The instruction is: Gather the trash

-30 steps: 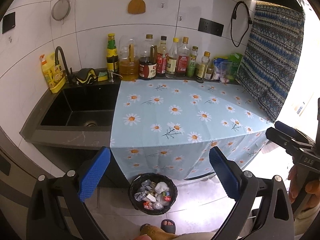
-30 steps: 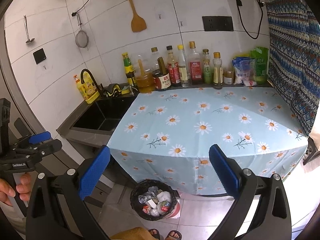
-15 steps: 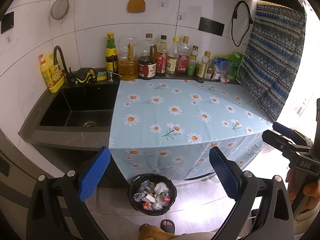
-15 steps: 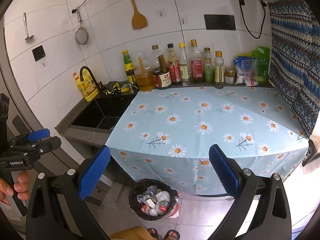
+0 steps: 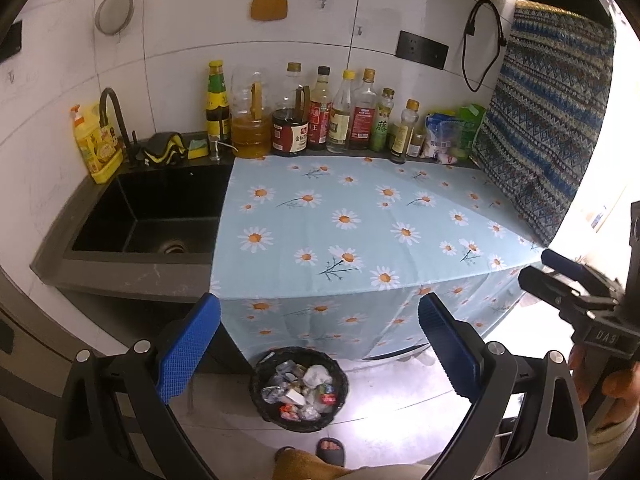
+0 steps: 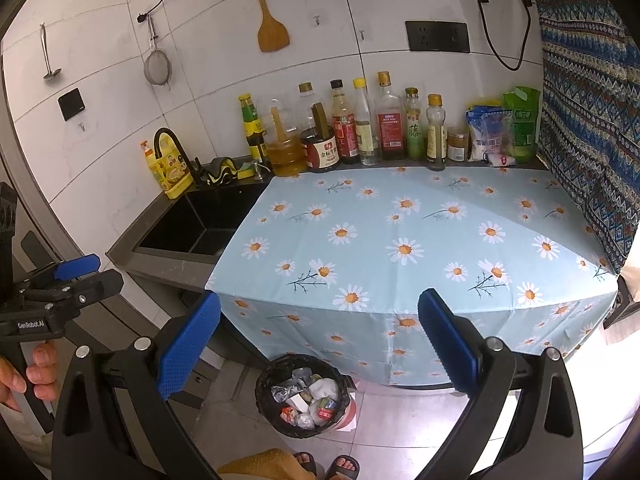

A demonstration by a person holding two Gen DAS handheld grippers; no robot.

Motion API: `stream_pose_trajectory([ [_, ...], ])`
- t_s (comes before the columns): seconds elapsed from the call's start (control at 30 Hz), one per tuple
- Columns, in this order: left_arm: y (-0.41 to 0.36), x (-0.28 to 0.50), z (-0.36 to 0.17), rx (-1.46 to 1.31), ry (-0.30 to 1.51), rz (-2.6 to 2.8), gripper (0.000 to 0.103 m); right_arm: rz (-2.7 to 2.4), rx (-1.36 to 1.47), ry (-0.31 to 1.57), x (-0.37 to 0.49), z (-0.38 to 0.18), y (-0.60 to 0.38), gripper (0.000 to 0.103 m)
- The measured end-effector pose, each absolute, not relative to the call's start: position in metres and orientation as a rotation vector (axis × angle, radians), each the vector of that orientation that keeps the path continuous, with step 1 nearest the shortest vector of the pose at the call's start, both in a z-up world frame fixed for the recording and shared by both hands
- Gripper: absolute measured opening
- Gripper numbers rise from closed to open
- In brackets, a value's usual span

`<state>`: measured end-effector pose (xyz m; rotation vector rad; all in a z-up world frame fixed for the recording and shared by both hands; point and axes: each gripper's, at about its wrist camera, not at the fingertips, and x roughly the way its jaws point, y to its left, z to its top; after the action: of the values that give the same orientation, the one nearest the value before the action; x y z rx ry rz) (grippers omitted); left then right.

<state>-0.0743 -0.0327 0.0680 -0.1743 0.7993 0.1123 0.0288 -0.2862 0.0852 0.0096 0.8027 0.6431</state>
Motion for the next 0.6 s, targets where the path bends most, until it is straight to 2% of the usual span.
stream_pose_trajectory([
  [0.6,-0.0245,-0.0737,0.0635,-0.15,0.79,0.121,0.096,0.629,0.04,0.809,0.0314,0.0836,-0.2885,0.098],
])
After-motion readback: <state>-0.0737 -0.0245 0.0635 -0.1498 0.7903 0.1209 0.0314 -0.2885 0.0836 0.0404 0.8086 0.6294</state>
